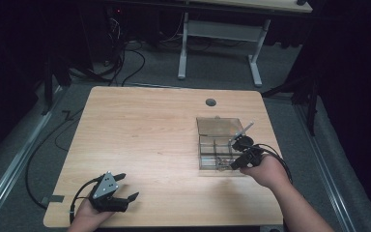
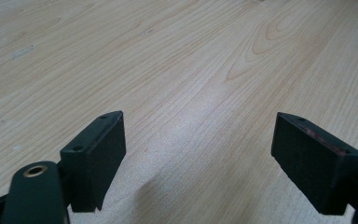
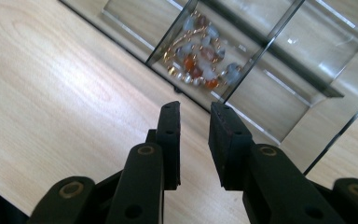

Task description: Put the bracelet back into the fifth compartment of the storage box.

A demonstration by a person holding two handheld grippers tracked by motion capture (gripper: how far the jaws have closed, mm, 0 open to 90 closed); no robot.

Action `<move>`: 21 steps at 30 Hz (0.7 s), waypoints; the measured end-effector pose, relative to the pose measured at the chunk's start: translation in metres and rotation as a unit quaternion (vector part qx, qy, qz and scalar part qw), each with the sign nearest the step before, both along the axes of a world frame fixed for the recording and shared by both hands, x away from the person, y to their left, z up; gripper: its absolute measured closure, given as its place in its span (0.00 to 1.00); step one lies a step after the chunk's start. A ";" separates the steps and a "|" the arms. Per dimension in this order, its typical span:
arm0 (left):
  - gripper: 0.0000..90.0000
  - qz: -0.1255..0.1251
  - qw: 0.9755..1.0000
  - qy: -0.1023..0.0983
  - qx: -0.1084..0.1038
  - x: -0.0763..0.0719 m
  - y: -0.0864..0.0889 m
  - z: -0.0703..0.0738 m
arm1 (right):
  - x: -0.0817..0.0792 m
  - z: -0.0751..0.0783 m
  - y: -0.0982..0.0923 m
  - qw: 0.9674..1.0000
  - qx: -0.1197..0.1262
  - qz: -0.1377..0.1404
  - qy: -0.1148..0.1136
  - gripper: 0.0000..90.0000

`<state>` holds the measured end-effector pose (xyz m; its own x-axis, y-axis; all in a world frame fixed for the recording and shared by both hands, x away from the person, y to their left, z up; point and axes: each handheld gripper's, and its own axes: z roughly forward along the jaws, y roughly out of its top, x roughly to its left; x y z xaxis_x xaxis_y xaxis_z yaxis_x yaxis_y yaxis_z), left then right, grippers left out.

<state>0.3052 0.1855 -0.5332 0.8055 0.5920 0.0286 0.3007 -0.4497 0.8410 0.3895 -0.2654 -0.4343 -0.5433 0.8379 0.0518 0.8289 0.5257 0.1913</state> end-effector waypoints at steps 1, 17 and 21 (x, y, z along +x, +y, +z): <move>0.20 0.000 1.000 0.000 0.000 0.000 0.000 0.000 | -0.002 -0.001 0.000 1.000 0.000 0.000 0.000 0.83; 0.20 -0.002 1.000 0.000 -0.001 0.000 0.001 0.000 | -0.030 -0.031 -0.004 0.999 0.031 -0.016 -0.035 0.68; 0.20 -0.001 1.000 0.000 -0.001 0.000 0.001 0.000 | -0.039 -0.040 -0.005 0.996 0.057 -0.018 -0.060 0.67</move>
<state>0.3051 0.1863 -0.5329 0.8070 0.5900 0.0270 0.2994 -0.4480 0.8424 0.3509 -0.2709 -0.4742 -0.5207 0.8495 0.0843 0.8145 0.4648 0.3473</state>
